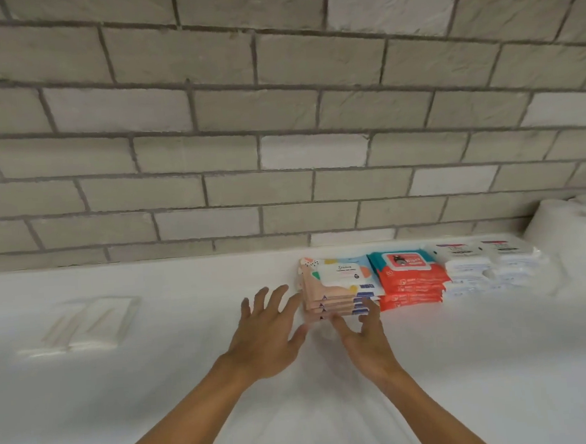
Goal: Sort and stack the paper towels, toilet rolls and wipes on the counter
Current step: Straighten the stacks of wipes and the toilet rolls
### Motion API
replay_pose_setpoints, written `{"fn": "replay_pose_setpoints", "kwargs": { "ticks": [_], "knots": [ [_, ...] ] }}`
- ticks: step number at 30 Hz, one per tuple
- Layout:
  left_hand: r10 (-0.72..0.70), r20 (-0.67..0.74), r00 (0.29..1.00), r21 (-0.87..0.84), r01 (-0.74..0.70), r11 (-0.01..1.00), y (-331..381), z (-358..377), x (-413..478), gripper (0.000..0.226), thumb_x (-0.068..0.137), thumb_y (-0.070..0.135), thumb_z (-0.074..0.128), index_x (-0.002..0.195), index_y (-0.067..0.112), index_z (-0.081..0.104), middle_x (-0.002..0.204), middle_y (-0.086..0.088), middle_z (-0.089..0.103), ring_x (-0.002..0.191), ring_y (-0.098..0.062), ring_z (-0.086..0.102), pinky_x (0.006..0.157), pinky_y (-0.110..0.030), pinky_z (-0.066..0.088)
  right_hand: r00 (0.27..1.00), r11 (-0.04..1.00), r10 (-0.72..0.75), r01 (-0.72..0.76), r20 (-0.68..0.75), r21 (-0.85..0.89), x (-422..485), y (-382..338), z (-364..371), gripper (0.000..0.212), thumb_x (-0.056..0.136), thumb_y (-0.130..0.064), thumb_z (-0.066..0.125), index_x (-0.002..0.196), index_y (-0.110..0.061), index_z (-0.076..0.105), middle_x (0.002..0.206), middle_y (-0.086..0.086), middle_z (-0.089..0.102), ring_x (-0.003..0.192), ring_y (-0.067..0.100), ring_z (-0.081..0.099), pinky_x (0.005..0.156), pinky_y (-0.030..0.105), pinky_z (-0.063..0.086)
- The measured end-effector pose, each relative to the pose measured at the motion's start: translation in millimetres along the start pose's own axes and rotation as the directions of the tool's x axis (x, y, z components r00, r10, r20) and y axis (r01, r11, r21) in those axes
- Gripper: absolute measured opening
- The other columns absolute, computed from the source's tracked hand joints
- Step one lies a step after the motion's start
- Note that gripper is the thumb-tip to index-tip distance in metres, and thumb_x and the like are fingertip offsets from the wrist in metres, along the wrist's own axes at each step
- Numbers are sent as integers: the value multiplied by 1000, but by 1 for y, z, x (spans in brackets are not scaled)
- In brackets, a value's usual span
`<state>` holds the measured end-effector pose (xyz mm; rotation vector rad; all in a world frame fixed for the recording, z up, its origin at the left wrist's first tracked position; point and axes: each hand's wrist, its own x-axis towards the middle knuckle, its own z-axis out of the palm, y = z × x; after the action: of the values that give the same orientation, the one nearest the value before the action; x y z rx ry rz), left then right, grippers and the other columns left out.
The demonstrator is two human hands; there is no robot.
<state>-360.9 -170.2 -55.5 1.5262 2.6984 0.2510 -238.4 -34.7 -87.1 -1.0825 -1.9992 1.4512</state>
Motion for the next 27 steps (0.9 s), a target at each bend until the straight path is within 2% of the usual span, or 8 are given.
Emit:
{"fn": "replay_pose_setpoints", "kwargs": {
  "ticks": [3, 7, 9, 11, 14, 18, 23, 27],
  "knots": [
    [-142, 47, 989, -206, 148, 967, 16, 5, 29, 65, 98, 54, 36, 153, 28, 13, 163, -1, 11, 146, -32, 19, 115, -53, 29, 998, 984, 60, -59, -3, 171, 19, 3, -6, 89, 85, -48, 70, 148, -28, 11, 147, 0, 40, 130, 21, 42, 102, 38, 42],
    [-237, 112, 965, -500, 261, 826, 28, 17, 67, 71, 96, 53, 42, 153, 28, 8, 160, -5, 18, 141, -35, 31, 109, -44, 40, 991, 953, 131, -122, -16, 277, 41, 2, -12, 85, 91, -33, 67, 150, -17, 8, 131, 0, 45, 112, 15, 46, 88, 28, 40],
    [-266, 146, 953, -607, 298, 737, 34, 23, 83, 71, 94, 53, 44, 152, 30, 12, 155, -9, 28, 132, -31, 44, 100, -32, 48, 986, 940, 162, -145, -30, 308, 52, 8, -12, 86, 90, -34, 67, 151, -19, 8, 132, 2, 47, 112, 17, 49, 88, 30, 41],
    [-297, 160, 941, -699, 321, 639, 39, 27, 96, 70, 86, 57, 46, 147, 36, 18, 146, -9, 40, 118, -28, 56, 84, -33, 60, 981, 918, 189, -156, -55, 364, 60, 13, -12, 83, 90, -32, 69, 149, -21, 12, 130, 2, 50, 110, 18, 52, 90, 33, 45],
    [-374, 181, 910, -730, 379, 569, 44, 37, 115, 69, 81, 62, 49, 141, 42, 20, 136, -5, 47, 116, -28, 56, 85, -40, 59, 963, 876, 254, -189, -91, 443, 71, 17, -12, 76, 87, -31, 72, 143, -24, 21, 123, -1, 55, 104, 17, 57, 100, 44, 50],
    [-456, 186, 870, -700, 443, 561, 61, 43, 128, 73, 89, 57, 52, 150, 36, 17, 139, -13, 42, 123, -32, 51, 96, -40, 51, 913, 811, 379, -248, -153, 530, 82, 24, -13, 63, 82, -32, 77, 126, -25, 33, 118, 1, 61, 102, 23, 63, 96, 50, 53],
    [-496, 178, 850, -624, 487, 611, 69, 53, 136, 70, 91, 55, 51, 150, 35, 19, 138, -17, 39, 122, -36, 49, 104, -45, 44, 855, 822, 459, -307, -240, 479, 89, 23, -16, 51, 84, -31, 76, 120, -18, 42, 113, 3, 62, 105, 30, 64, 94, 47, 54],
    [-512, 213, 832, -673, 505, 541, 66, 55, 140, 72, 82, 57, 53, 146, 39, 26, 133, -14, 48, 119, -34, 53, 102, -48, 47, 801, 767, 544, -355, -248, 535, 93, 20, -7, 47, 79, -44, 77, 106, -10, 59, 105, 10, 70, 93, 31, 68, 85, 46, 58]
  ]
}}
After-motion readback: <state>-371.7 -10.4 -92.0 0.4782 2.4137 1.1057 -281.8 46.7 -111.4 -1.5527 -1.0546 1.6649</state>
